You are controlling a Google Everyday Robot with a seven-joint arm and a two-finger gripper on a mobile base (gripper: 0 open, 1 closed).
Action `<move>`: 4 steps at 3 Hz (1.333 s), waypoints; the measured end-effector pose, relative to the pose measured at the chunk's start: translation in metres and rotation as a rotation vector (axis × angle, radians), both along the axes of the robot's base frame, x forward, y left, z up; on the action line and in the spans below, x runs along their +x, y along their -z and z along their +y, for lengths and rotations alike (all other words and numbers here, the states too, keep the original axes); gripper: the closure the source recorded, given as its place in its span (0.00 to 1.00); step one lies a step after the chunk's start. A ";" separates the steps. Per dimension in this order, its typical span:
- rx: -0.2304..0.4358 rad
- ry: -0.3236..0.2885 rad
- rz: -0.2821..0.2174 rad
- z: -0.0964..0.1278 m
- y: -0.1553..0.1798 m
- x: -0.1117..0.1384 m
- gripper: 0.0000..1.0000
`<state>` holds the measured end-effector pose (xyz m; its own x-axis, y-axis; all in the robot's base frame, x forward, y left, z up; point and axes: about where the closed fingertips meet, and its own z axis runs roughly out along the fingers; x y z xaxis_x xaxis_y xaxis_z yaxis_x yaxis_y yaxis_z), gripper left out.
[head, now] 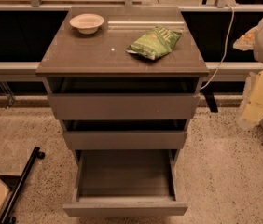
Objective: Close bottom drawer
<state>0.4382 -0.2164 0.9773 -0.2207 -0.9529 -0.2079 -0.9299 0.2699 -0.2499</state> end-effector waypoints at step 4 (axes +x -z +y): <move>0.107 -0.004 -0.057 -0.004 0.029 0.011 0.59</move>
Offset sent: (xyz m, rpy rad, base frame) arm 0.0000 0.0000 0.0000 0.0000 0.0000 0.0000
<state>0.4495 -0.2207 0.9481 -0.2022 -0.9255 -0.3202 -0.9162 0.2943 -0.2720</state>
